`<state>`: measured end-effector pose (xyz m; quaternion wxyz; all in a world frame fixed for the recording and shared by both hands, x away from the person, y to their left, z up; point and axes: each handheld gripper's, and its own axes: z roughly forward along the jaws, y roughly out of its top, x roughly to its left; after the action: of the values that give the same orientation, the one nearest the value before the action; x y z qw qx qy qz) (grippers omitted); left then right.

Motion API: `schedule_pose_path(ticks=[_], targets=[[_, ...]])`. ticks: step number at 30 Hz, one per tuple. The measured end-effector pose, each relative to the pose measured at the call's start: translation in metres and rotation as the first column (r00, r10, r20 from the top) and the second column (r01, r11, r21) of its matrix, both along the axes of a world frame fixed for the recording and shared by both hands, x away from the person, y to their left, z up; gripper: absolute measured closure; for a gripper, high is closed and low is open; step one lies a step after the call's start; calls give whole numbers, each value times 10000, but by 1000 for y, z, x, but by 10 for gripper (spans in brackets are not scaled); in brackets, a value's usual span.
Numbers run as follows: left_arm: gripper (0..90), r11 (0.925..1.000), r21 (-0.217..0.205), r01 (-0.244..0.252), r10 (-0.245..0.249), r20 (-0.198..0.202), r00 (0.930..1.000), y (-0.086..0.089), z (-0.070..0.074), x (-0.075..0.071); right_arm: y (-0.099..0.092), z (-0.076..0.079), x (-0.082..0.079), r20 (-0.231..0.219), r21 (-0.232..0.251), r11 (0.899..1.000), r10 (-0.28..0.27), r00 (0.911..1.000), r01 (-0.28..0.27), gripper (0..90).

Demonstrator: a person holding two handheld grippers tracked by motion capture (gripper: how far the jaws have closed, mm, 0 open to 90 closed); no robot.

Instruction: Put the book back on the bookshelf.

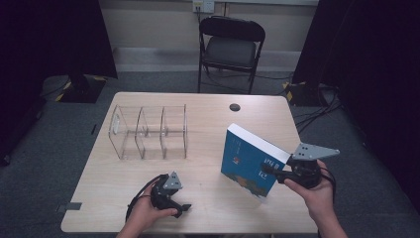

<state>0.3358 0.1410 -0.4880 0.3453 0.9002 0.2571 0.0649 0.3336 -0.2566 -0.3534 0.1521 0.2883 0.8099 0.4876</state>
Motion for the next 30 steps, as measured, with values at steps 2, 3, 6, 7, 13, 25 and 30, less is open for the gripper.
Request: schedule_pose_path(ticks=[2,3,6,7,13,25,30], targets=[[157,10000,19,-37,37,-179,9998,-3,4,5,-1,-1,-1,71,75,9999,117,9999,-117,587],[169,10000,19,-37,37,-179,9998,-3,4,5,-1,-1,-1,71,75,9999,117,9999,-117,587],[166,9991,374,198,-193,-135,9997,-8,9,8,-1,-1,-1,107,40,9999,102,9999,-102,596],[167,9984,504,244,-239,-112,9997,-10,11,9,-1,-2,-1,60,113,9999,128,9999,-128,599],[168,9947,834,597,-580,-235,9980,-14,20,14,-1,0,0,-42,66,9998,169,9998,-169,607],[168,9964,722,444,-422,-320,9986,-16,26,13,-8,-1,-10,-611,490,9954,849,9945,-820,613],[168,9942,916,565,-537,-321,9980,-21,33,14,-9,1,-19,-364,85,9972,747,9965,-744,610]])
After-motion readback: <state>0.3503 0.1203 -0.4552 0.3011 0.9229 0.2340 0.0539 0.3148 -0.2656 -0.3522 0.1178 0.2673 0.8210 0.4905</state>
